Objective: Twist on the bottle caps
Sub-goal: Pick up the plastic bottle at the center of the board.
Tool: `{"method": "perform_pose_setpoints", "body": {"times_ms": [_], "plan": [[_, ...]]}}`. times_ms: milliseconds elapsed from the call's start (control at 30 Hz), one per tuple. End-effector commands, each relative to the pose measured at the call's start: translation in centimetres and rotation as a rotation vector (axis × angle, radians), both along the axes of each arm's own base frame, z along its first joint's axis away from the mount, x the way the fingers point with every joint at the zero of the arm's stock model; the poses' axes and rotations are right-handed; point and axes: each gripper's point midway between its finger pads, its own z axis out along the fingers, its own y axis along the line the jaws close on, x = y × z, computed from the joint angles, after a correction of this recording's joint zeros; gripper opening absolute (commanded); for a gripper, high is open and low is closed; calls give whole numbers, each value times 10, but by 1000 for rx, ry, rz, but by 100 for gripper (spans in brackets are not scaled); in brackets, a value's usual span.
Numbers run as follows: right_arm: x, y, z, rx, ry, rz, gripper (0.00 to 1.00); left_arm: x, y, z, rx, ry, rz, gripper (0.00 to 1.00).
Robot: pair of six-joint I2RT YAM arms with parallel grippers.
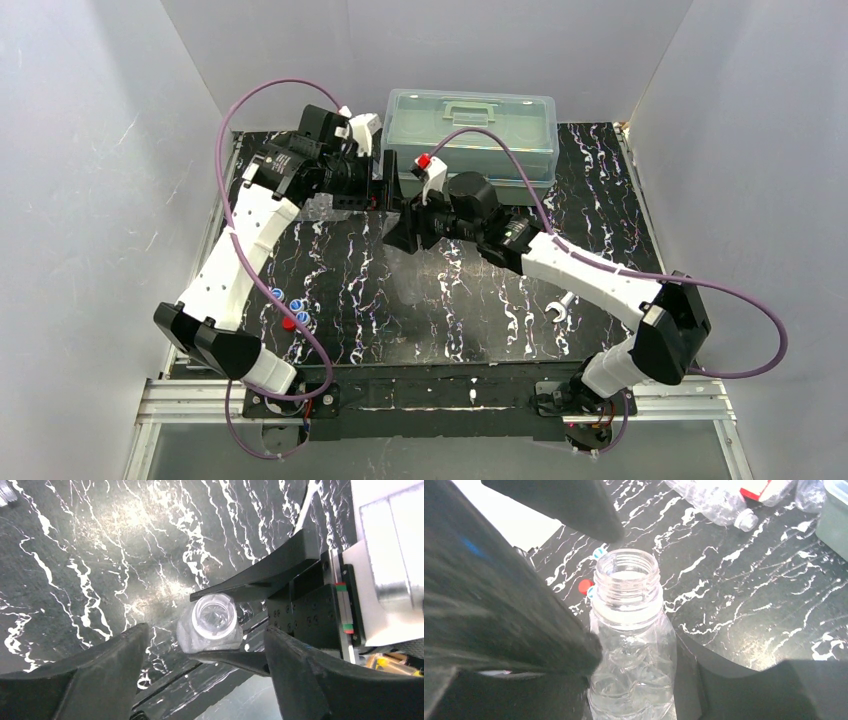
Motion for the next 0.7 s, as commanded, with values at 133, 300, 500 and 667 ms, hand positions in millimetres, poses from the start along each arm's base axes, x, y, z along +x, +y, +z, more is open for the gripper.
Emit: {"method": "perform_pose_setpoints", "body": {"times_ms": [133, 300, 500, 667], "plan": [[35, -31, 25, 93, 43, -174, 13, 24, 30, 59, 24, -251, 198, 98], [76, -44, 74, 247, 78, -280, 16, -7, 42, 52, -27, -474, 91, 98], [64, -22, 122, 384, 82, -152, 18, -33, 17, 27, -126, -441, -95, 98], [43, -5, 138, 430, 69, -51, 18, -36, -2, 26, -203, -416, -182, 98]]}}
